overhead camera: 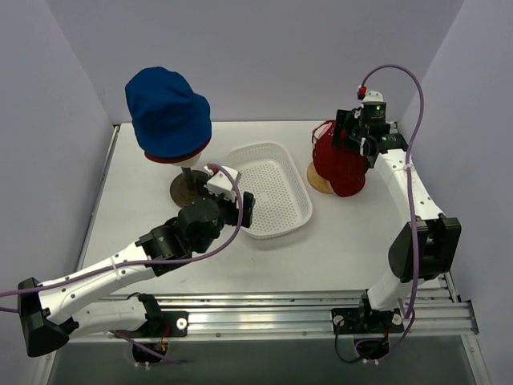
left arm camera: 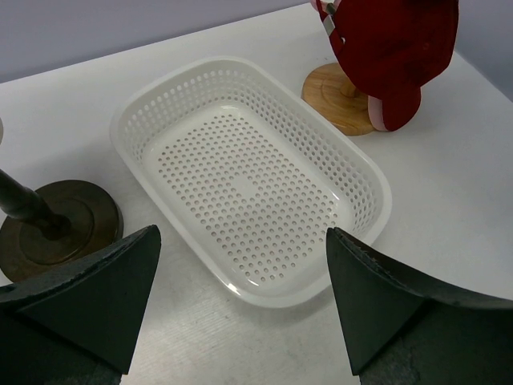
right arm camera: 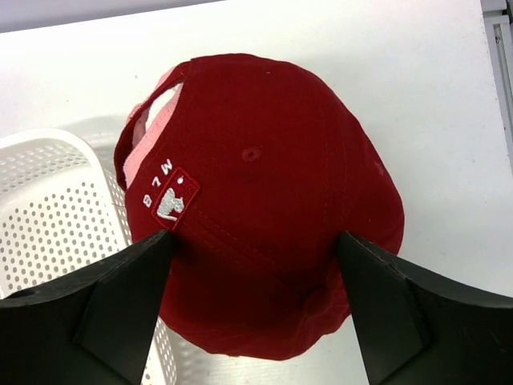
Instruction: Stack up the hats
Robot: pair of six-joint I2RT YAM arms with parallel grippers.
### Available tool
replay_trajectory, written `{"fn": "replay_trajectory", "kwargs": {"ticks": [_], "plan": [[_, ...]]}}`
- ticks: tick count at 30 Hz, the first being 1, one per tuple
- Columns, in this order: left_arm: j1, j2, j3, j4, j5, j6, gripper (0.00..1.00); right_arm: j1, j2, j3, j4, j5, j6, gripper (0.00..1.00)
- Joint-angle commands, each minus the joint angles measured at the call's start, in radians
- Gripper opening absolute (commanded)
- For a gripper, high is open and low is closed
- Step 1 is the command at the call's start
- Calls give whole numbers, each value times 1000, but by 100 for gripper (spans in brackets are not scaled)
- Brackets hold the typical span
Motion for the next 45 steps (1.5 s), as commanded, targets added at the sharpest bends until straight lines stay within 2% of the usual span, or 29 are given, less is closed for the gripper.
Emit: {"fn": "replay_trajectory", "kwargs": {"ticks": [1,2,6,8,9,10,13,16,18,20,23,25,26,29,34,37,41,45], "plan": [[-6,-19,2,67,17,23,94,-26,-36,51,-64,-24,16,80],[-6,-13,2,68,16,23,96,-29,-47,56,-71,-10,33,81],[-5,-5,25,56,-3,8,94,-37,-113,54,-110,5,140,82],[-5,-8,58,44,43,-8,94,-17,-150,4,-95,5,191,83],[-5,-11,68,33,65,-31,94,-5,-185,-9,-91,19,203,91],[-3,-16,86,28,118,-40,94,30,-202,-19,-98,52,217,94],[-2,-34,117,1,181,-72,94,80,-271,-55,-144,115,281,97],[0,-43,163,-38,266,-80,94,141,-392,-150,-112,140,352,100],[0,-34,223,-96,315,-80,94,167,-482,-190,-76,105,393,100],[2,-34,270,-145,333,-80,94,201,-536,-246,-8,-53,383,100],[5,-49,293,-183,370,-84,94,276,-667,-398,118,-75,400,100],[9,-65,275,-187,378,-107,94,368,-742,-461,142,-17,410,100],[11,-85,257,-174,375,-121,94,395,-759,-496,130,58,421,100],[12,-117,185,-142,363,-150,94,457,-794,-544,94,126,432,100],[12,-163,102,-159,330,-163,94,469,-874,-616,99,88,418,100],[14,-212,50,-115,289,-172,94,469,-923,-651,103,70,386,100],[15,-255,-33,-1,342,-178,94,468,-974,-702,151,66,375,100],[15,-247,-56,14,343,-181,94,469,-974,-710,146,79,363,100]]}}
